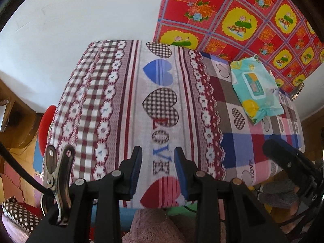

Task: Collect trash
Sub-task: 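Lower right tool onto the teal wet-wipes pack and close on it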

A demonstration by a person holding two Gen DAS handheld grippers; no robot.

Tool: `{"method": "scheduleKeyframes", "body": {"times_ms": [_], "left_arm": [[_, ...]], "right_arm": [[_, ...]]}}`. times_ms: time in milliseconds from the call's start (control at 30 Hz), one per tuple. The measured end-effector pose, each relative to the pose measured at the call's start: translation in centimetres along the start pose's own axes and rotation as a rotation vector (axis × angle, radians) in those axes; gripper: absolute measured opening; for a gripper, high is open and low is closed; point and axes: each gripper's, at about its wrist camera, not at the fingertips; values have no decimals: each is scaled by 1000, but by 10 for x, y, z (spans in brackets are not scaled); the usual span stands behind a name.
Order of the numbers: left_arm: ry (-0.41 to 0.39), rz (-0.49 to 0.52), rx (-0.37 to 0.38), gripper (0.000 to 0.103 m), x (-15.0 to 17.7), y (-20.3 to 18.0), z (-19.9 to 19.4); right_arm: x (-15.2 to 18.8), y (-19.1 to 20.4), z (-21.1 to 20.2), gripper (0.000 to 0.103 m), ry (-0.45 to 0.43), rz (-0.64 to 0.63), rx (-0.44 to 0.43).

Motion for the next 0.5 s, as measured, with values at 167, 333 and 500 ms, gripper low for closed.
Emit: {"method": "scheduleKeyframes", "body": {"times_ms": [167,333,500], "left_arm": [[17,26,6,34,-13,-7,9],[24,30,10,34,-23,-18,14],[32,18,5,34,-26,-31,20]], "right_arm": [[-14,-15,-1,65,-19,27,31],[-28,-33,-8,65,-32,46,56],[-46,-54,-15,65,-48,45,89]]}}
Point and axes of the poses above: each gripper's, at about its wrist camera, not at the fingertips, and z roughly the way its jaws point, y to its left, x to its underside, and after that the axes turned 4 degrees about z, right-handed
